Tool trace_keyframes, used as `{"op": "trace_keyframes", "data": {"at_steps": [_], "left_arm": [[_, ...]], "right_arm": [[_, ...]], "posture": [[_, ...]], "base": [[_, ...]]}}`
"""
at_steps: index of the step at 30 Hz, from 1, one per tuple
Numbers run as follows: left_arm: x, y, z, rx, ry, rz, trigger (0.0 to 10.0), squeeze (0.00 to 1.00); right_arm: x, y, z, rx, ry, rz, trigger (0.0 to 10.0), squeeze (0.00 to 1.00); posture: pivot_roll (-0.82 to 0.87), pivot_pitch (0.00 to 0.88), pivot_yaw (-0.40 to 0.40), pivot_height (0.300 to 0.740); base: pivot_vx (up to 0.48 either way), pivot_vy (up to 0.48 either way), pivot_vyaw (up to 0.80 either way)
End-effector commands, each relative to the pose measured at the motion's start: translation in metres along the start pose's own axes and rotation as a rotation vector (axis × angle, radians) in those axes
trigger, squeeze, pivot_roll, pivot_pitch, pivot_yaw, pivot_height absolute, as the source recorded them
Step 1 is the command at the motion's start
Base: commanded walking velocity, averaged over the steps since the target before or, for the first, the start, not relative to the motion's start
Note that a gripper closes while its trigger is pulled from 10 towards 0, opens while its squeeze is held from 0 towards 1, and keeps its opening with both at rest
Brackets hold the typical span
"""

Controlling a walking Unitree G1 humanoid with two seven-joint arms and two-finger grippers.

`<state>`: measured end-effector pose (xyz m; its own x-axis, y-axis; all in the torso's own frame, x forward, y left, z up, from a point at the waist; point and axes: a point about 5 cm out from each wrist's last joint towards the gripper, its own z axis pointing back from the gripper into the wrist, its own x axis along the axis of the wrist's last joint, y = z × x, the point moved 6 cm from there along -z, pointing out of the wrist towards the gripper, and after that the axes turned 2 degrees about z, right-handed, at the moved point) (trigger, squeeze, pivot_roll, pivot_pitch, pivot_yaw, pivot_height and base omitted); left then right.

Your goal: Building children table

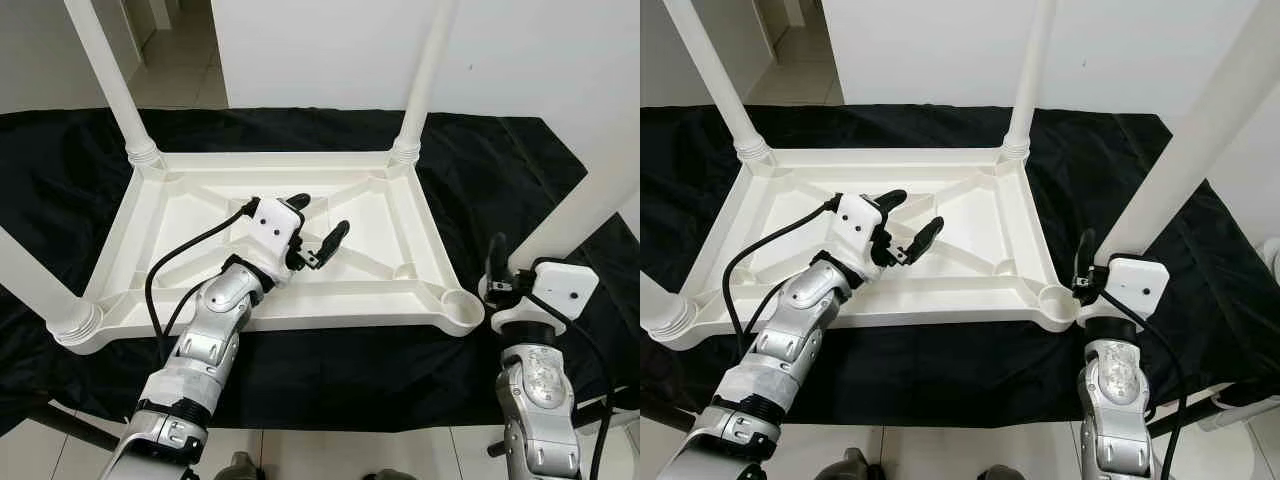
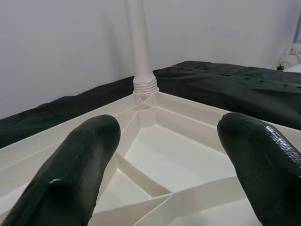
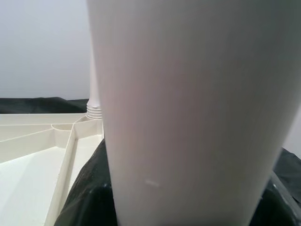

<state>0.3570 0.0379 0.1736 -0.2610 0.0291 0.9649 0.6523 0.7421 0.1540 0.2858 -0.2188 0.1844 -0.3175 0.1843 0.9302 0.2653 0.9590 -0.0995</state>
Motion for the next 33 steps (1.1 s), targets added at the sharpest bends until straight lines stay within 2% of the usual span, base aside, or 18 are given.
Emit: {"op": "trace_keyframes", "data": {"at_steps": [1, 4, 6, 8, 9, 10, 12, 17, 20, 21, 23, 26, 33], "left_arm": [[0.0, -0.001, 0.001, -0.001, 0.005, 0.005, 10.0, 0.0], [-0.001, -0.002, 0.002, -0.005, 0.009, 0.01, 10.0, 0.0], [-0.01, -0.014, 0.0, -0.063, 0.088, 0.07, 10.0, 0.0], [-0.01, -0.014, 0.0, -0.063, 0.088, 0.07, 10.0, 0.0], [-0.014, -0.021, 0.0, -0.09, 0.122, 0.093, 10.0, 0.0], [-0.014, -0.021, 0.0, -0.09, 0.122, 0.093, 10.0, 0.0], [-0.018, -0.037, 0.001, -0.149, 0.153, 0.11, 10.0, 0.0], [-0.018, -0.051, 0.003, -0.2, 0.146, 0.065, 10.0, 0.0], [-0.019, -0.065, 0.008, -0.274, 0.164, 0.113, 10.0, 0.0], [-0.019, -0.065, 0.008, -0.274, 0.164, 0.113, 10.0, 0.0], [-0.014, -0.076, 0.012, -0.34, 0.158, 0.154, 10.0, 0.0], [-0.009, -0.084, 0.016, -0.394, 0.152, 0.164, 10.0, 0.0], [-0.003, -0.091, 0.018, -0.44, 0.149, 0.165, 10.0, 0.0]], "right_arm": [[-0.003, 0.001, 0.0, 0.004, 0.014, -0.004, 10.0, 0.0], [-0.003, 0.0, -0.001, 0.004, 0.015, -0.004, 10.0, 0.0], [-0.005, 0.002, -0.003, 0.01, 0.027, -0.014, 10.0, 0.0], [-0.005, 0.002, -0.003, 0.01, 0.027, -0.014, 10.0, 0.0], [-0.007, 0.003, -0.004, 0.014, 0.034, -0.018, 10.0, 0.0], [-0.007, 0.003, -0.004, 0.014, 0.034, -0.018, 10.0, 0.0], [-0.011, 0.01, -0.005, 0.044, 0.047, -0.02, 10.0, 0.0], [-0.019, 0.02, -0.003, 0.088, 0.07, -0.018, 10.0, 0.0], [-0.024, 0.029, -0.002, 0.134, 0.082, -0.036, 10.0, 0.0], [-0.024, 0.029, -0.002, 0.134, 0.082, -0.036, 10.0, 0.0], [-0.031, 0.035, -0.001, 0.159, 0.104, -0.054, 10.0, 0.0], [-0.039, 0.039, 0.001, 0.18, 0.13, -0.062, 10.0, 0.0], [-0.056, 0.045, 0.015, 0.244, 0.184, -0.044, 10.0, 0.0]], "posture": [[-0.02, 0.005, 0.014, 0.74], [-0.02, 0.005, 0.014, 0.74], [-0.02, 0.006, 0.013, 0.74], [-0.02, 0.006, 0.013, 0.74], [-0.03, 0.006, 0.015, 0.74], [-0.03, 0.006, 0.015, 0.74], [-0.03, 0.007, 0.015, 0.74], [-0.03, 0.007, 0.016, 0.74], [-0.03, 0.009, 0.015, 0.74], [-0.03, 0.009, 0.015, 0.74], [-0.03, 0.007, 0.015, 0.74], [-0.03, 0.004, 0.013, 0.74], [-0.02, 0.003, 0.008, 0.74]], "base": [[0.0, 0.0, 0.0], [0.0, 0.0, 0.0], [0.0, 0.0, 0.0], [0.0, 0.0, 0.0], [0.0, 0.0, 0.0], [0.0, 0.0, 0.0], [0.0, 0.0, 0.0], [0.0, 0.0, 0.0], [0.0, 0.0, 0.0], [0.0, 0.0, 0.0], [0.0, 0.0, 0.0], [0.0, 0.0, 0.0], [0.0, 0.0, 0.0]]}}
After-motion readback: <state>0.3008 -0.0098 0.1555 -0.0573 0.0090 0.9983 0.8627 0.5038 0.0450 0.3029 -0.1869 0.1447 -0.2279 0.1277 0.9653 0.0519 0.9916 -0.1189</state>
